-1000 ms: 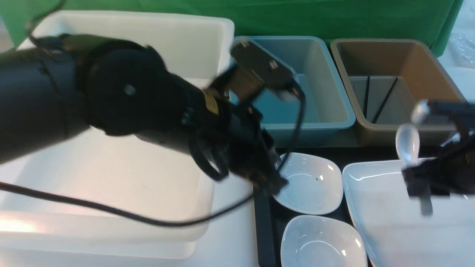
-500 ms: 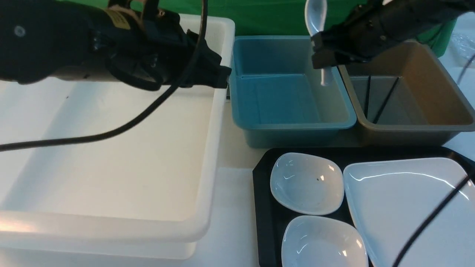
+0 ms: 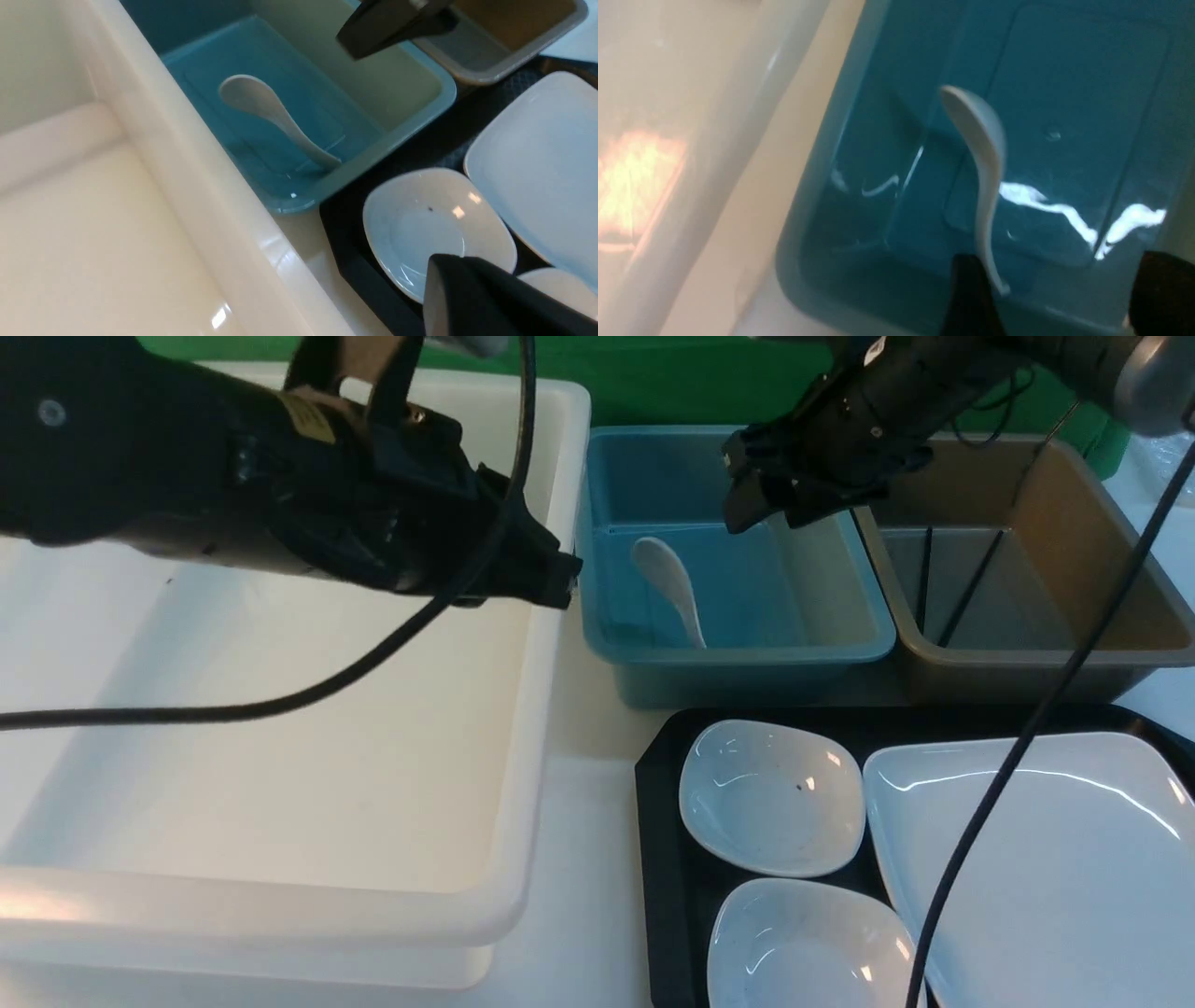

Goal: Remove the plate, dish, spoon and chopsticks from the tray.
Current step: Use the right arm to put the soup spoon into the small storage box in the middle, then use the left arm to grab a small plate from the dinner plate

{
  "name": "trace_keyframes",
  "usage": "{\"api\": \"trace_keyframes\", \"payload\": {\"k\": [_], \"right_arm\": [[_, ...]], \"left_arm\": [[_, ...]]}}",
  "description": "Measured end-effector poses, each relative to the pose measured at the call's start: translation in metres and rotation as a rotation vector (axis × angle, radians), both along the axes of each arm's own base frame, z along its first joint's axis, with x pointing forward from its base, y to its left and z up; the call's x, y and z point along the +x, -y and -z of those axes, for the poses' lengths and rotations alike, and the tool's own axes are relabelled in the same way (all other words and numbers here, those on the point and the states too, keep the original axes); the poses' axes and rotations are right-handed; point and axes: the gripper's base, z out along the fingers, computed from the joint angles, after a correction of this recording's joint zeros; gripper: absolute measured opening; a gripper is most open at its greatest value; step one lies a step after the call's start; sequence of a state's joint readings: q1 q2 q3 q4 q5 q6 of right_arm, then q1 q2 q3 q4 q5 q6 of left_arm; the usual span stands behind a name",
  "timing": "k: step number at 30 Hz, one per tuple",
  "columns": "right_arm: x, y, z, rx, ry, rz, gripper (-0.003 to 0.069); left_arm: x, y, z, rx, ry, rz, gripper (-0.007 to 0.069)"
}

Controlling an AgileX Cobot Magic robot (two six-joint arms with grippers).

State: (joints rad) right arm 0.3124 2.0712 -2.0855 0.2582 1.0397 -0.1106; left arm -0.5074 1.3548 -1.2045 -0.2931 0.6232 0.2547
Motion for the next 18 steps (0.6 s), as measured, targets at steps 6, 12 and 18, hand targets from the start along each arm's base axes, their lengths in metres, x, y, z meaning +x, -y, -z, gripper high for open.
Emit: {"api": "trace_keyframes", "payload": {"k": [6,12,18], "right_arm": [[-0.066,0.029,-0.093,-0.057,0.138,-0.040,0.0054],[-0.160,0.059,-0.147,-0.025,0.250,-0.035,0.0029],[-0.228,0.081,-0.113,-0.034,0.223,-0.020,0.0029]], "left_arm": [[-0.001,0.004,-0.035,0.063,-0.094,0.047,0.0001],[-0.010,0.051,-0.041,0.131,-0.182,0.204,0.0001],[-0.020,0.115,0.015,0.276,-0.365,0.360,0.0001]]}}
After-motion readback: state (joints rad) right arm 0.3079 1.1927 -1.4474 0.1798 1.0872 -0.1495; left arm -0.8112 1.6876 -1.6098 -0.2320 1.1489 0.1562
